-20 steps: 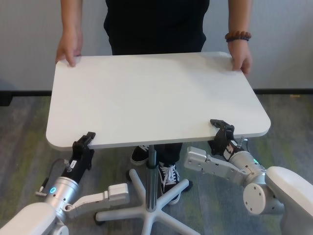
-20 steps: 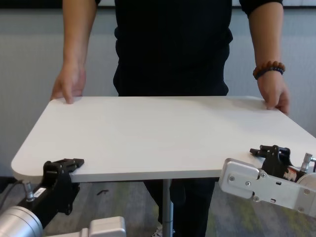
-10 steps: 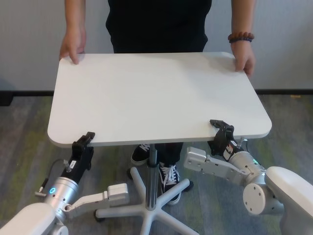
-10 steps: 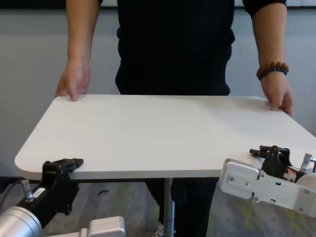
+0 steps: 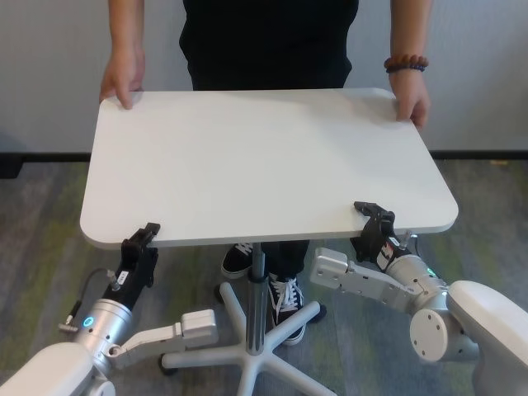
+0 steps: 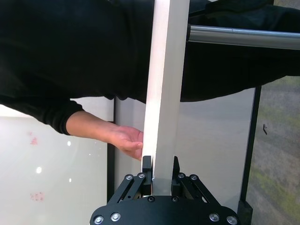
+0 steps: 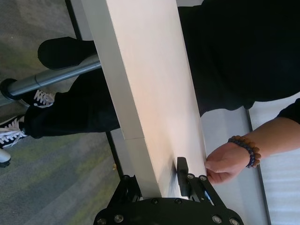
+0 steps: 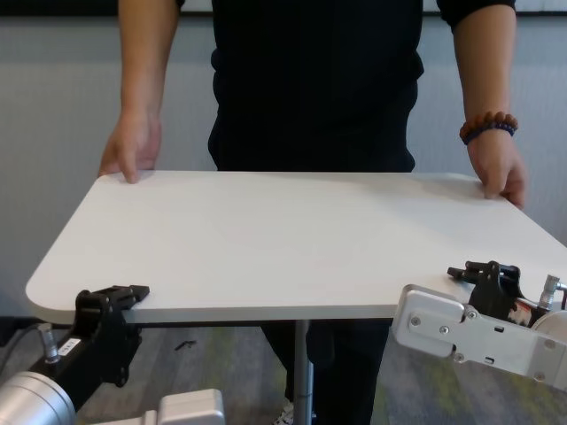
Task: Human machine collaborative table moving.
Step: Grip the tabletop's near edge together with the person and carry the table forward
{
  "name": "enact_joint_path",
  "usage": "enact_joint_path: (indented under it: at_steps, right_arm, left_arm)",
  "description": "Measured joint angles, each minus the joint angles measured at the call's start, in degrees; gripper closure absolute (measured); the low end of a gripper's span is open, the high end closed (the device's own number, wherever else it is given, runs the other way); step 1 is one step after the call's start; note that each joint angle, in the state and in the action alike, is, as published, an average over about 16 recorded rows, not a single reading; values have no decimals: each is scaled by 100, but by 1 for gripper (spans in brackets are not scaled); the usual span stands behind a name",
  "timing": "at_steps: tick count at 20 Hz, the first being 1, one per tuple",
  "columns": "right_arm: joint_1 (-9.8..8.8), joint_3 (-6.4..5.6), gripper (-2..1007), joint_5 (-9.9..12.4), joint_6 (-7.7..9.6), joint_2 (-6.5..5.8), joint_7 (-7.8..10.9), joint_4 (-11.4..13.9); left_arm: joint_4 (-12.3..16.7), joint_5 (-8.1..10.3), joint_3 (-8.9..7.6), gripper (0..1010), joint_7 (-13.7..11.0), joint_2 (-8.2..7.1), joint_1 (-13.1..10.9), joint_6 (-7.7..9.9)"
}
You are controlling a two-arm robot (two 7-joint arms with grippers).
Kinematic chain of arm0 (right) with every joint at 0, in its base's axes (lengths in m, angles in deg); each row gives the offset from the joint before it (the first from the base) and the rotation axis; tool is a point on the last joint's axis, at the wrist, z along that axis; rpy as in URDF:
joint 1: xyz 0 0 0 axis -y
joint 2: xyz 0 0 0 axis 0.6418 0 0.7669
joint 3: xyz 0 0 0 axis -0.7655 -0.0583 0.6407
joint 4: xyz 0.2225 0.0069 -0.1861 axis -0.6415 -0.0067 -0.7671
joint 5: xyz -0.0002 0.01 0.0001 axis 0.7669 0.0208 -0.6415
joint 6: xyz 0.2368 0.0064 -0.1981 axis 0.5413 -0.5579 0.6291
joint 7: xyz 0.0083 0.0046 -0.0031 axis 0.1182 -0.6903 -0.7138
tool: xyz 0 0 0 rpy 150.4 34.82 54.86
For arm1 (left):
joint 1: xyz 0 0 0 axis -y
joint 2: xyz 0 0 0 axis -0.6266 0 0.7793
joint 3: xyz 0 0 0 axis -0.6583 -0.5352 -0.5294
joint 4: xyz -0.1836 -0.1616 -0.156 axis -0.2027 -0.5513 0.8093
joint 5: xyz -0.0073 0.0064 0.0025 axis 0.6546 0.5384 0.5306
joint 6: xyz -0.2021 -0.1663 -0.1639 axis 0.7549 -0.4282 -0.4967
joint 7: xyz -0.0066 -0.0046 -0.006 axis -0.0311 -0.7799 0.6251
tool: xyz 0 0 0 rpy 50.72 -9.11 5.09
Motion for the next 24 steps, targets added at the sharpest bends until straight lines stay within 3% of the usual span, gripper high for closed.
enact_joint_path:
  at_steps: [10, 24]
  right_arm:
    - [1, -1, 656, 0, 0, 0, -5, 0]
    - [0, 0, 655, 0, 1, 0, -3, -1]
  left_arm:
    - [-148, -10, 118, 781, -2, 33, 184, -3]
    - [-571, -36, 309, 779, -2, 136, 485, 6]
